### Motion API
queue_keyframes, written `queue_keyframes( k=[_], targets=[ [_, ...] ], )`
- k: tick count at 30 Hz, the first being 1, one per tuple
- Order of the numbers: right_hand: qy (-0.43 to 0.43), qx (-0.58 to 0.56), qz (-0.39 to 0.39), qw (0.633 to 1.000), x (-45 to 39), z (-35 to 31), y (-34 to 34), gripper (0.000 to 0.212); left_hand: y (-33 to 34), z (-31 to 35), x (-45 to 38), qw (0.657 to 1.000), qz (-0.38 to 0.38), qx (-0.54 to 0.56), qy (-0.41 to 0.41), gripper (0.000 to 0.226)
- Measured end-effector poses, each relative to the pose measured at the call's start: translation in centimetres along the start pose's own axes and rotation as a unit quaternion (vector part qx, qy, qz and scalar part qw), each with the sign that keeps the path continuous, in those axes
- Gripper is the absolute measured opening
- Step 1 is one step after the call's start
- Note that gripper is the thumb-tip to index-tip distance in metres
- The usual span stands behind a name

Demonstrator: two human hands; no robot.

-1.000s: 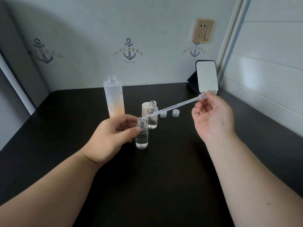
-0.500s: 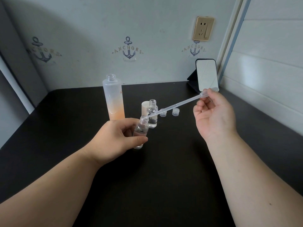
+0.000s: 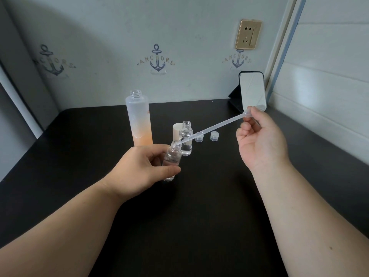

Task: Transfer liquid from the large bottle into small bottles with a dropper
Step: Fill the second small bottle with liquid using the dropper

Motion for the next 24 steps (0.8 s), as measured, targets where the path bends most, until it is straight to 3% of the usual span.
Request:
queue_keyframes(
  k=[13,24],
  targets=[
    [-0.011,0.017,-0.022,1.0,-0.18,0.04,-0.18,0.015,0.01,0.14,0.03,1.0,-0.003,0.005,-0.005,0.031],
    [-0.034,0.037,-0.006,0.999,-0.04,-0.17,-0.21,0.01,0.06,0.14,-0.15,1.0,-0.003,0.004,-0.003,0.031]
  ],
)
Point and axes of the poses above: each hand's wrist, its own x-axis away from the middle knuckle, its own y-axis out of the palm, z = x × y, the point moved 1 cm from there along -x, towards the middle knuckle, and after that the axes turned 7 degrees about x, right-handed, at the moved point
